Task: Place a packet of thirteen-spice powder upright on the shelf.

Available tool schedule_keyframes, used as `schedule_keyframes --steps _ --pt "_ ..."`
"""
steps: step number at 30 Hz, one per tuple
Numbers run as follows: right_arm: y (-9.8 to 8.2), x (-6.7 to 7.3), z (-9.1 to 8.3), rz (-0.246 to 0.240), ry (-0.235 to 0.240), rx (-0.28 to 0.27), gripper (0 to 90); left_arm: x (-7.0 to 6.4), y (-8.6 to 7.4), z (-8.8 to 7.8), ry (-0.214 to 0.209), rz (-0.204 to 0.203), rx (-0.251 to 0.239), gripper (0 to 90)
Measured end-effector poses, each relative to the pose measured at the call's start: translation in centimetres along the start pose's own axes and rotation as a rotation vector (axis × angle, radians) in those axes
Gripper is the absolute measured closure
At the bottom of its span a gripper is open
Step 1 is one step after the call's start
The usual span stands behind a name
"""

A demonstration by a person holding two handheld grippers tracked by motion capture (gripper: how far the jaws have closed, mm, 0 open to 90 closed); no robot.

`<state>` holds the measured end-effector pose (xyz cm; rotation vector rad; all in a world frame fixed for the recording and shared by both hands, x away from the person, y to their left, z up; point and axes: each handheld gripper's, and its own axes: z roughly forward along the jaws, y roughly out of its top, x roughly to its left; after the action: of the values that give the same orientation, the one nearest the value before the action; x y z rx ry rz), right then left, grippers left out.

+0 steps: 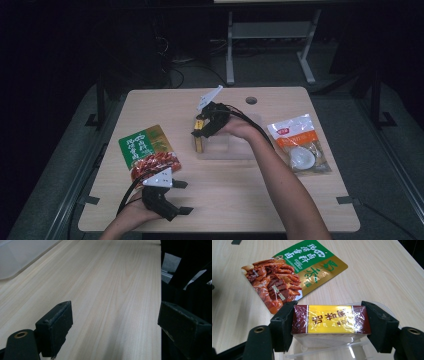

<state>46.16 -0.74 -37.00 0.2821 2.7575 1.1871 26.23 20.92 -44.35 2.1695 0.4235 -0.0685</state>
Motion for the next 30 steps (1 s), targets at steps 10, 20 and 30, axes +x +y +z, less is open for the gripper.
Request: schedule_keyframes --steps 10,20,30 --pt "-0.2 -0.3 0.0 0.025 0.009 -0.018 23.8 -0.4 0.0 0.3 0.010 0.024 0.052 11.0" --pt "-0.7 0.2 -2.4 0.058 -0.020 -0.035 20.0 0.1 -0.2 0.0 0.064 0.005 0.056 11.6" --pt "-2.8 1.9 -5.3 0.111 -0.025 -0.074 18.7 0.6 -0.5 0.0 0.094 -0.009 0.056 12.7"
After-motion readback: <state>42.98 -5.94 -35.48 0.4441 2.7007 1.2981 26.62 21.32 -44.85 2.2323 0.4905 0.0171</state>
